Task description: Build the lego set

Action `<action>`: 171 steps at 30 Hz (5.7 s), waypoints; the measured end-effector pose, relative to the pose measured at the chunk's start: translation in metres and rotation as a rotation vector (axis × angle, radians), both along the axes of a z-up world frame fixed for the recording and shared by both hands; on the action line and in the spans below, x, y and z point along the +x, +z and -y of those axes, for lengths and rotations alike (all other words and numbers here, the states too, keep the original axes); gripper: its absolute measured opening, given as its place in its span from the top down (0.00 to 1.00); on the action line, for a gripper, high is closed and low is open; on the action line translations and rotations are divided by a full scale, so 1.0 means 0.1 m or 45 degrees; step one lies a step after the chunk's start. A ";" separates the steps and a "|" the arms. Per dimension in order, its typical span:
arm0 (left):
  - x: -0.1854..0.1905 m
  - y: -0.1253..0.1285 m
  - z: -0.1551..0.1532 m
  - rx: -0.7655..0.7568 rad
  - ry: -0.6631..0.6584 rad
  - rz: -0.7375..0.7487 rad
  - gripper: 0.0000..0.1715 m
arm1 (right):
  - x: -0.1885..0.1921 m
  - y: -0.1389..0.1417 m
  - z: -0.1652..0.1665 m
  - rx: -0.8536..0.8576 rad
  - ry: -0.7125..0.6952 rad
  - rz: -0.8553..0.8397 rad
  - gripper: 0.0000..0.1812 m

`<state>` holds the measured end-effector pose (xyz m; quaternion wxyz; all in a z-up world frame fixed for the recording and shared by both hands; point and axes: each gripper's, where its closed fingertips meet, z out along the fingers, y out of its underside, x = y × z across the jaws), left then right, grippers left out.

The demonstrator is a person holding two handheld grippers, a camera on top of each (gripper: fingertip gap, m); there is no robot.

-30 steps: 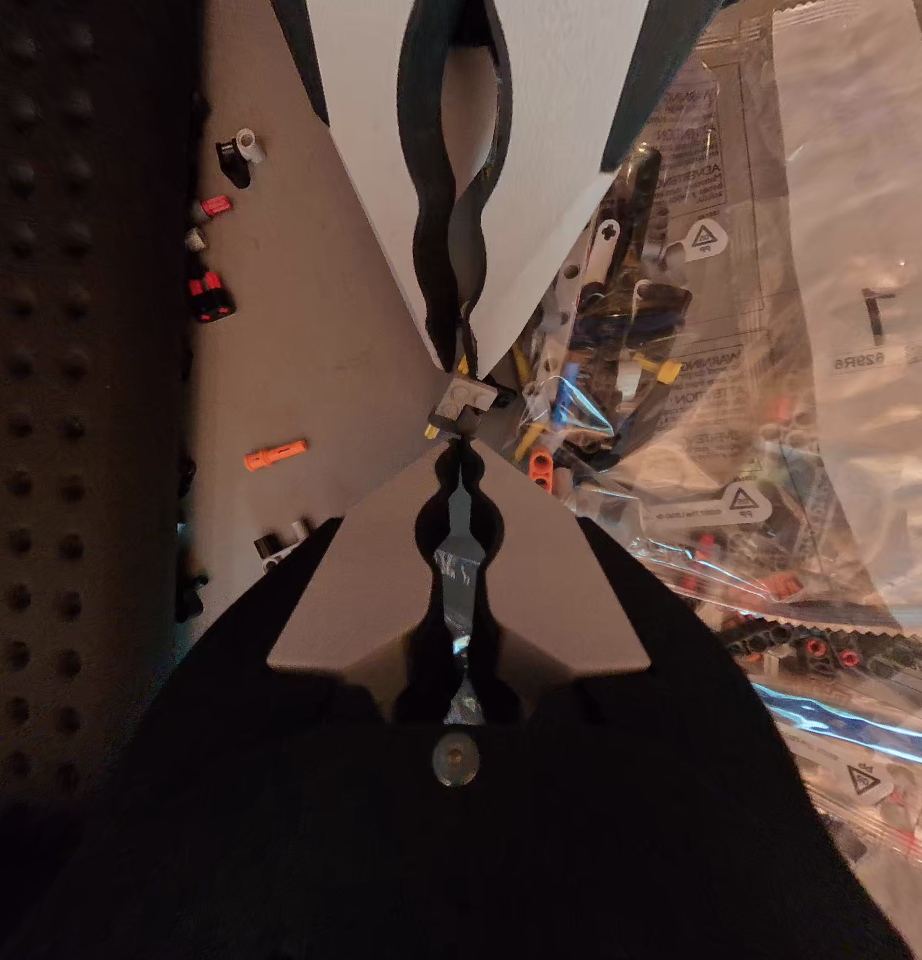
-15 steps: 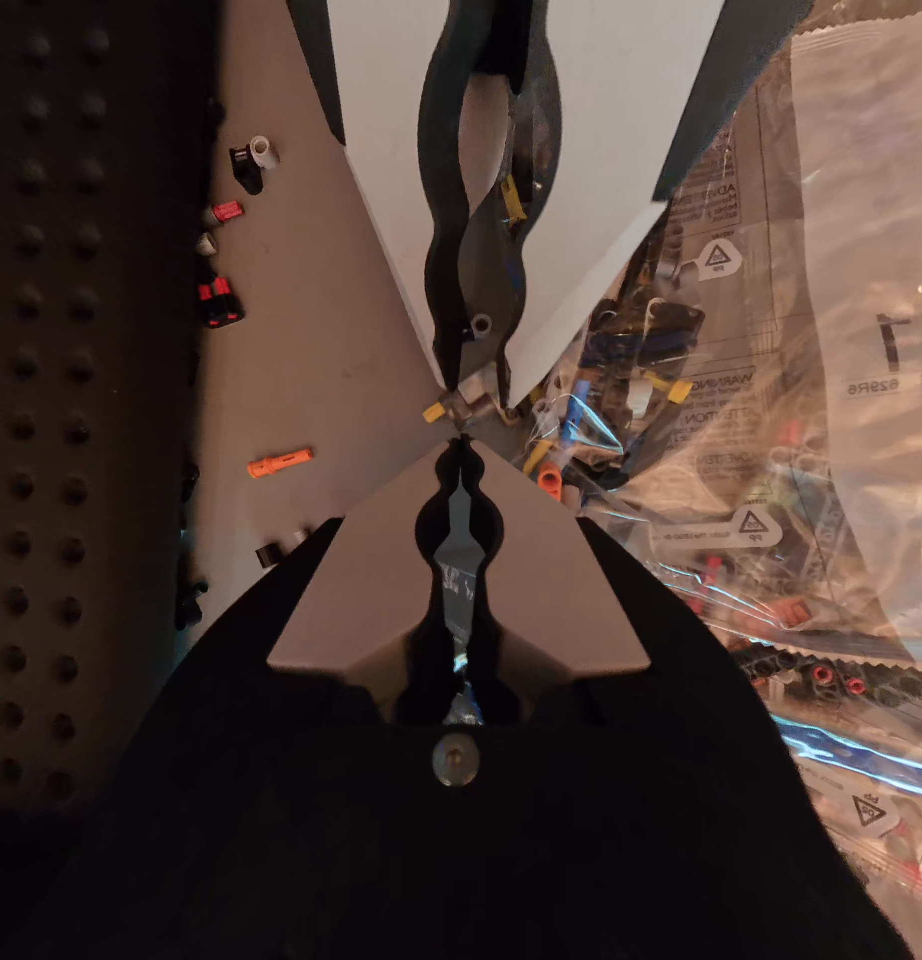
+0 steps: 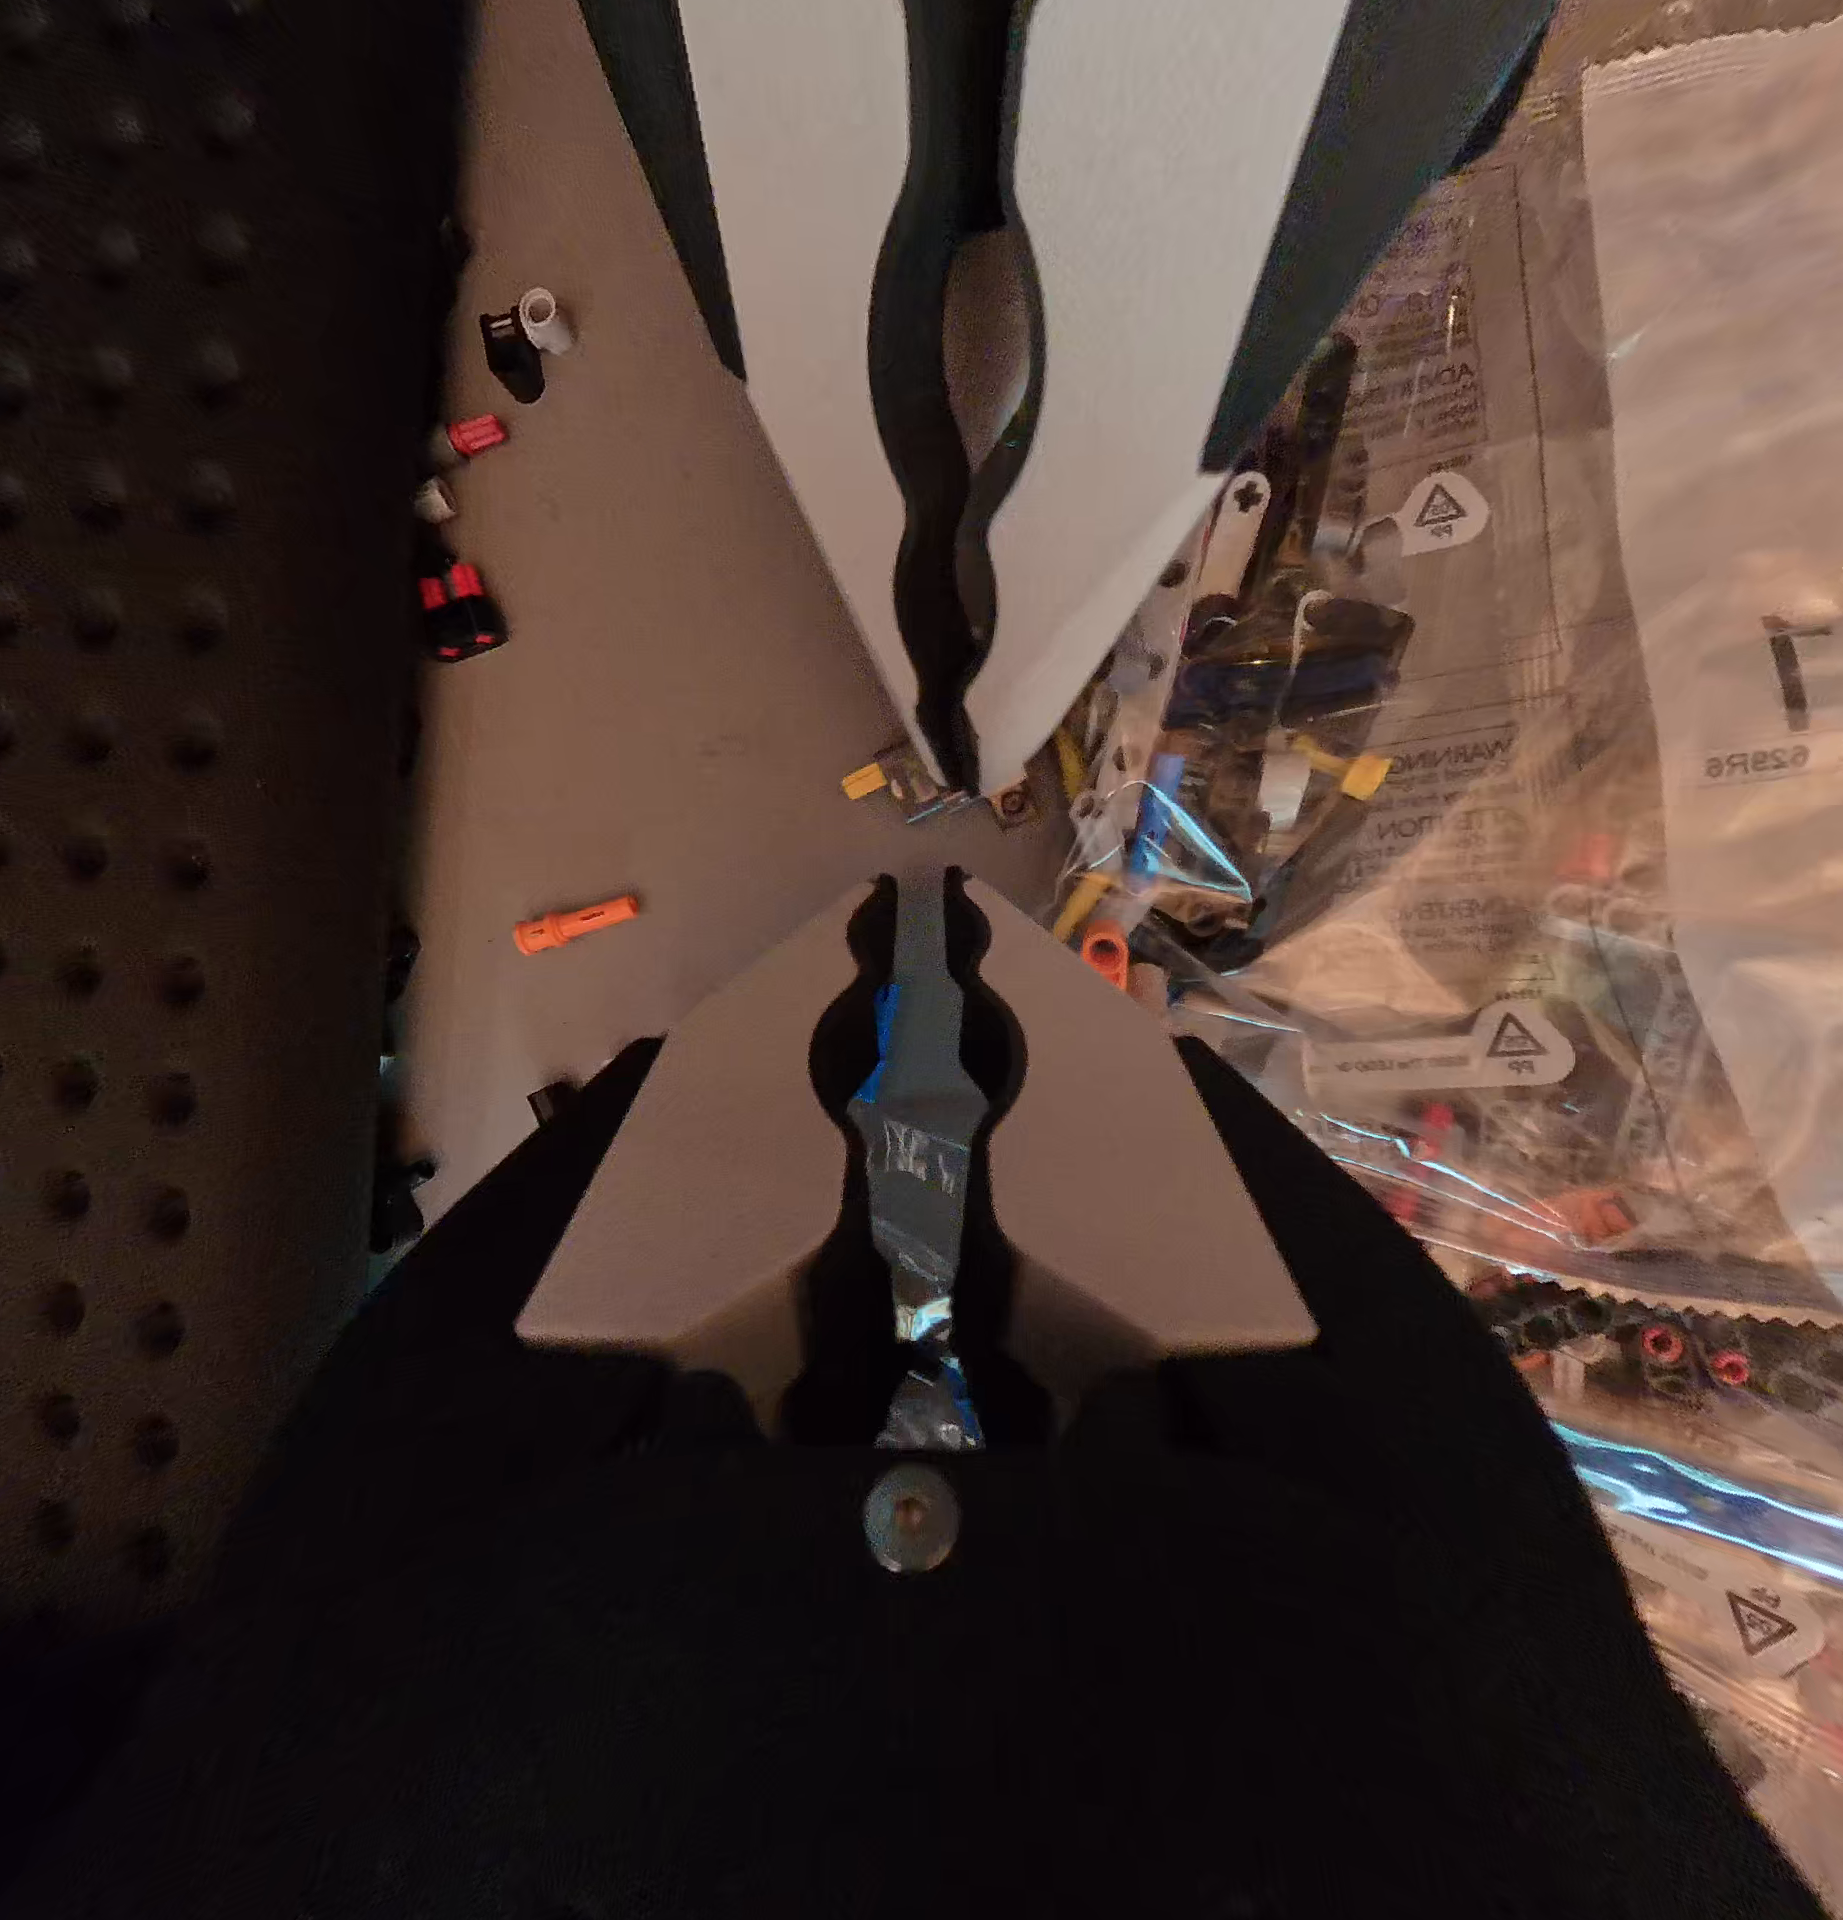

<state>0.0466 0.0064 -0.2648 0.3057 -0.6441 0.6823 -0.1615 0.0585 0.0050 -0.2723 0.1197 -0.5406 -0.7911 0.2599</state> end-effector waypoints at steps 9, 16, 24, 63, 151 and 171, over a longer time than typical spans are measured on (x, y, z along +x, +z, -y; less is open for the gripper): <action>0.00 0.00 0.03 -0.047 0.002 0.018 0.96 | 0.01 -0.03 0.00 0.015 0.007 0.014 0.95; -0.02 -0.06 0.15 -0.143 -0.026 -0.020 0.84 | 0.02 -0.05 0.00 0.027 0.013 0.032 0.96; -0.03 -0.09 0.06 -0.093 0.004 -0.037 0.87 | 0.01 -0.05 0.01 0.025 0.017 0.027 0.96; 0.06 0.03 -0.06 -0.012 0.052 0.048 0.87 | -0.02 -0.07 0.00 0.029 -0.014 0.017 1.00; 0.00 0.36 -0.35 0.319 0.155 0.118 0.91 | -0.10 0.15 -0.31 0.072 -0.220 -0.133 1.00; 0.02 0.43 -0.44 0.412 0.207 0.114 0.92 | -0.19 0.23 -0.46 0.273 -0.322 -0.167 0.91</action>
